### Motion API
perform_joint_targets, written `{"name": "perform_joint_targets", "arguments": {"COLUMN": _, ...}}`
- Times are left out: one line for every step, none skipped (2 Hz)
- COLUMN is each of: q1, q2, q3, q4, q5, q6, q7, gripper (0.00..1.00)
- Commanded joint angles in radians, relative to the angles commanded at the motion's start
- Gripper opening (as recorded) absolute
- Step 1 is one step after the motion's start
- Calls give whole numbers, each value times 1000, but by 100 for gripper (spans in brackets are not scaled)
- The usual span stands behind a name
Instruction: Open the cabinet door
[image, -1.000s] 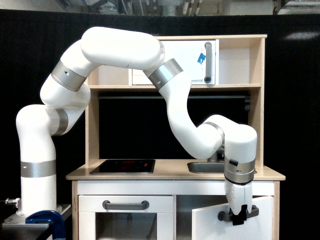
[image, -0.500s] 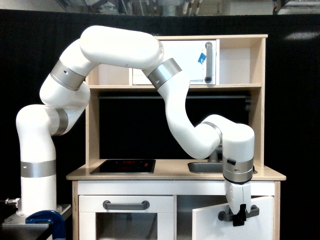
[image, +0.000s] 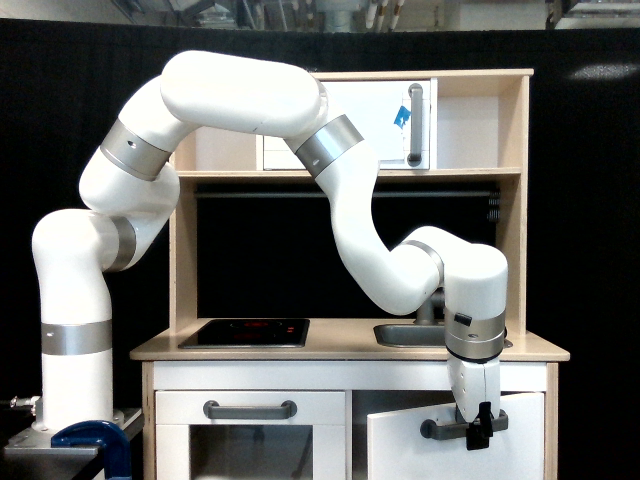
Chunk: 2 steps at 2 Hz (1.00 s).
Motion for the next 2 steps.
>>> {"name": "perform_joint_targets", "arguments": {"q1": -5, "q2": -25, "q3": 11, "q4": -32, "q5": 2, "q6": -10, "q7": 2, "gripper": 100}}
{"name": "perform_joint_targets", "arguments": {"q1": -39, "q2": -100, "q3": 19, "q4": -87, "q5": -8, "q6": 19, "q7": 1, "gripper": 100}}
